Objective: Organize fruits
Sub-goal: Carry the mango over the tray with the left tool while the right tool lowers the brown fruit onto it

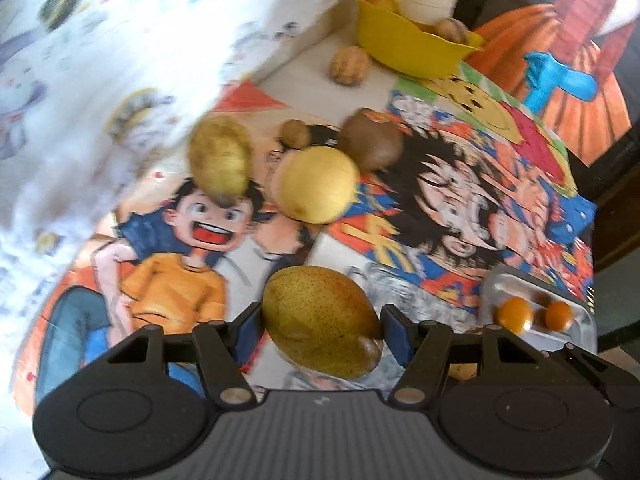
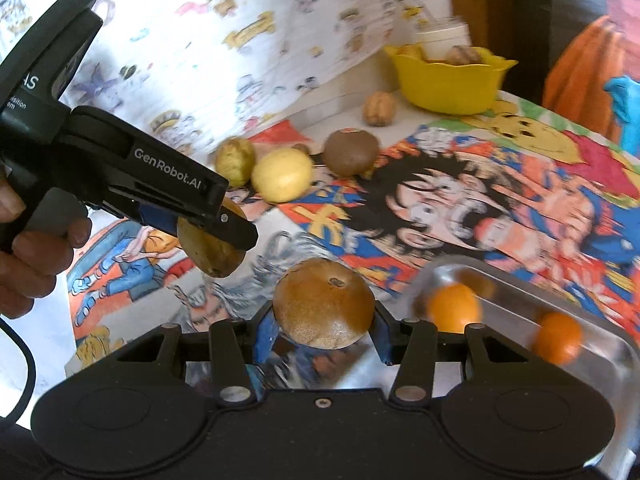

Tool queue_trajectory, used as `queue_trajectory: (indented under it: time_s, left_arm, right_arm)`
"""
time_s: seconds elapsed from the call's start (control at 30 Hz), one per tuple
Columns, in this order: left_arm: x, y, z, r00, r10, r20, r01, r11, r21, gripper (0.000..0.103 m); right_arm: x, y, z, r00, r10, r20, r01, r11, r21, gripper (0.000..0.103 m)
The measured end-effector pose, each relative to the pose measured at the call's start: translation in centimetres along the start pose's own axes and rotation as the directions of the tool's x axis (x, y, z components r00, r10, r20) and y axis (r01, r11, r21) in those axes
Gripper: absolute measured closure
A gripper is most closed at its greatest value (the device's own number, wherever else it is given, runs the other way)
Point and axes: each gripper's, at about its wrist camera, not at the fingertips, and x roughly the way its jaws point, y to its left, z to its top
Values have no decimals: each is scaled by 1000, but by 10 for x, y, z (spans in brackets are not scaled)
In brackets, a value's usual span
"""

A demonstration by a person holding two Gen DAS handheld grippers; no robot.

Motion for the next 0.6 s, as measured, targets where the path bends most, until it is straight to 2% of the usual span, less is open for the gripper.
queue_trajectory:
  time_s: [0.37, 0.6]
  left_arm:
    - [4, -81, -20, 995, -93, -26, 96, 988, 123, 35]
    - [10, -125, -36, 989, -133, -63, 144, 967, 209, 35]
  right_arm:
    - [-56, -72, -37, 987, -161, -28, 162, 985, 66, 53]
    - [-64, -104, -49, 980, -197, -43, 199, 979, 46, 53]
